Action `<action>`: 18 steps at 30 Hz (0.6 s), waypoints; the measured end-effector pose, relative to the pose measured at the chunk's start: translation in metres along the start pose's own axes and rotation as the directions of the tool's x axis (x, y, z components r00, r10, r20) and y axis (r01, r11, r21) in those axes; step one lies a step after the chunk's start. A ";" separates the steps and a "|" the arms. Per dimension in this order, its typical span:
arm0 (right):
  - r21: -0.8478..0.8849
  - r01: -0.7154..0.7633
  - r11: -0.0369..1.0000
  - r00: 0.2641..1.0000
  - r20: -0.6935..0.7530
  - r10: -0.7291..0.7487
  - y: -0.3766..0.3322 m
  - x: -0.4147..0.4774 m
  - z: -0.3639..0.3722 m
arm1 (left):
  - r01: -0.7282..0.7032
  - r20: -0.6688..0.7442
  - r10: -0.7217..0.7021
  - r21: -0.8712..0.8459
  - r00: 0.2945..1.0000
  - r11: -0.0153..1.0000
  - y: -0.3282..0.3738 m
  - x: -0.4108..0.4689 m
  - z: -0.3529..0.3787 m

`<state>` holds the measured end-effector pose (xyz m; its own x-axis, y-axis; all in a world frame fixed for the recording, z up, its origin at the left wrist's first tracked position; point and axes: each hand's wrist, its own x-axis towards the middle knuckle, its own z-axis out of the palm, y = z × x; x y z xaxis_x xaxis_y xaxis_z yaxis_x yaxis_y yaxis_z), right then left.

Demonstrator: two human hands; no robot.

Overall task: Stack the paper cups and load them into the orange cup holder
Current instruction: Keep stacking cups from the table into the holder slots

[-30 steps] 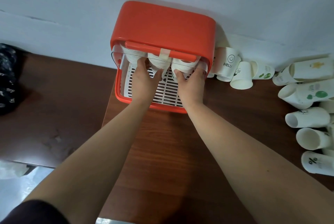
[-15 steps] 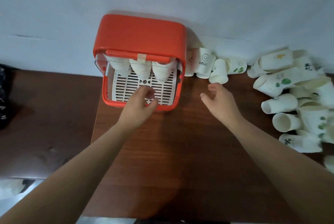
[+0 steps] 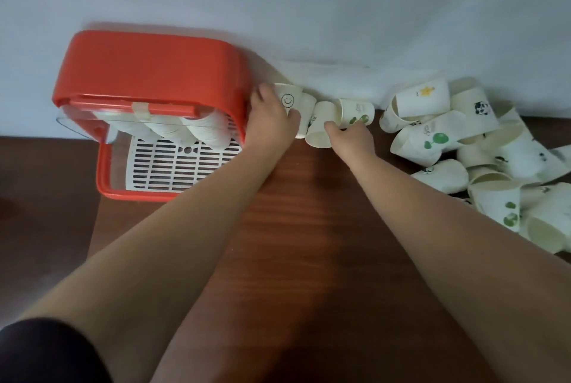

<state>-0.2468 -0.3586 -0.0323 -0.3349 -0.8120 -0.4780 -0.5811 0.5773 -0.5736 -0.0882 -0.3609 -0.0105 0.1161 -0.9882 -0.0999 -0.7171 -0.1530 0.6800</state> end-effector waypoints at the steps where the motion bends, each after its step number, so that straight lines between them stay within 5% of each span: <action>1: 0.028 -0.009 1.000 1.000 0.015 0.009 0.001 0.006 0.004 | 0.063 0.000 -0.063 -0.002 0.998 0.998 0.000 0.007 0.006; 9: 0.206 -0.044 0.978 0.996 0.091 0.026 0.011 0.031 0.020 | 0.158 -0.041 -0.156 0.041 0.987 0.987 -0.007 0.036 0.036; 14: 0.301 -0.117 0.946 0.980 0.188 0.061 0.030 0.012 0.003 | 0.033 -0.032 -0.037 -0.132 0.999 0.991 -0.004 -0.003 0.022; 18: 0.327 -0.102 0.939 0.979 0.202 0.036 0.044 -0.019 -0.023 | 0.112 0.086 -0.087 -0.341 0.993 0.933 -0.010 -0.048 -0.005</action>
<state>-0.2828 -0.3198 -0.0327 -0.1990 -0.7566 -0.6229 -0.2688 0.6534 -0.7077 -0.0831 -0.3116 -0.0085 0.1190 -0.9681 -0.2207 -0.4217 -0.2505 0.8714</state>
